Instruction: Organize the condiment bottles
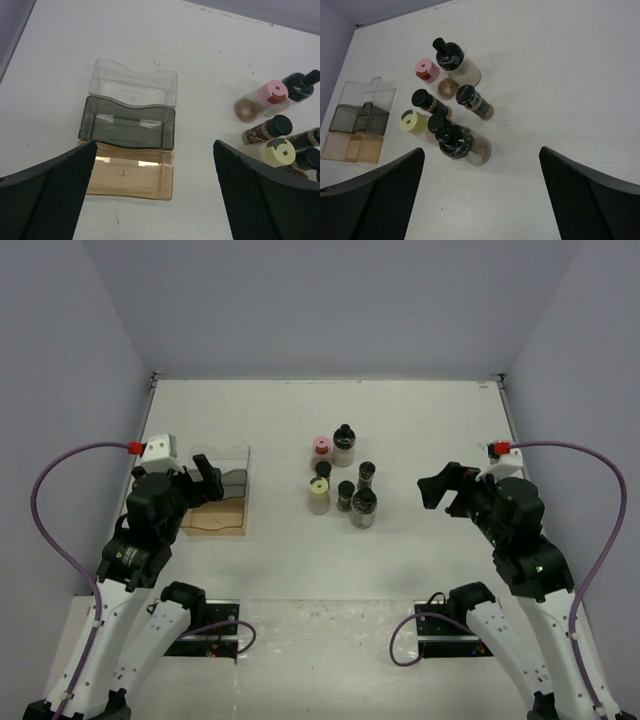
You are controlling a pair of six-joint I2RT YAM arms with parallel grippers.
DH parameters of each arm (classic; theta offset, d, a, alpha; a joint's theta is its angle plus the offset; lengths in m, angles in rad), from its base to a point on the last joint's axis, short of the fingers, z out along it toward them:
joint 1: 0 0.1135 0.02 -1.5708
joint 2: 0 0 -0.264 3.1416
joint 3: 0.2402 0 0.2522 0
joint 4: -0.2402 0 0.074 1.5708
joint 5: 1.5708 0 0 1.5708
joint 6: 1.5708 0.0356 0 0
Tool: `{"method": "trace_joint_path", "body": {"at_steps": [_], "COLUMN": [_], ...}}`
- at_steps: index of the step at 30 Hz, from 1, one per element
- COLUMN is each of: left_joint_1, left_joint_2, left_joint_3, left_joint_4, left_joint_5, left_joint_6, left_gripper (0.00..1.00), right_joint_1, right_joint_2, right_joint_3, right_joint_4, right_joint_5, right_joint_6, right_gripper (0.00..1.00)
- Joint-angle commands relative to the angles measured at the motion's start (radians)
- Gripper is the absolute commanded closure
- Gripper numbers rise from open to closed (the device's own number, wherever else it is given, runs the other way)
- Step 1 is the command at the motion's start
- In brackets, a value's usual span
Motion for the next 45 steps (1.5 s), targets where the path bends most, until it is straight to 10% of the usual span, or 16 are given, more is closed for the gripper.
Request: {"method": "trace_joint_path", "body": {"at_steps": [1,18,27,45], "left_joint_1": [0.005,0.008,0.031,0.031], "left_joint_2": [-0.012,-0.006,0.033,0.037], "left_joint_3": [0.004,0.001,0.001,-0.004], "left_joint_4": [0.027,0.022,0.028,0.033], "left_joint_5": [-0.022,-0.034,-0.003,0.009], "left_joint_6": [-0.007,-0.010,-0.004,-0.001], "left_gripper": [0.00,0.00,0.00,0.00], "right_joint_1": [0.005,0.005,0.424,0.461], "right_joint_2": [0.014,0.128,0.524,0.923], "right_joint_3": [0.034,0.072,0.226,0.189], "right_joint_4": [-0.015,0.117,-0.051,0.099], "right_joint_5": [0.018,-0.301,0.218,0.197], "right_joint_6": [0.017,0.063,-0.020,-0.083], "right_gripper": [0.01,0.01,0.02,0.25]}}
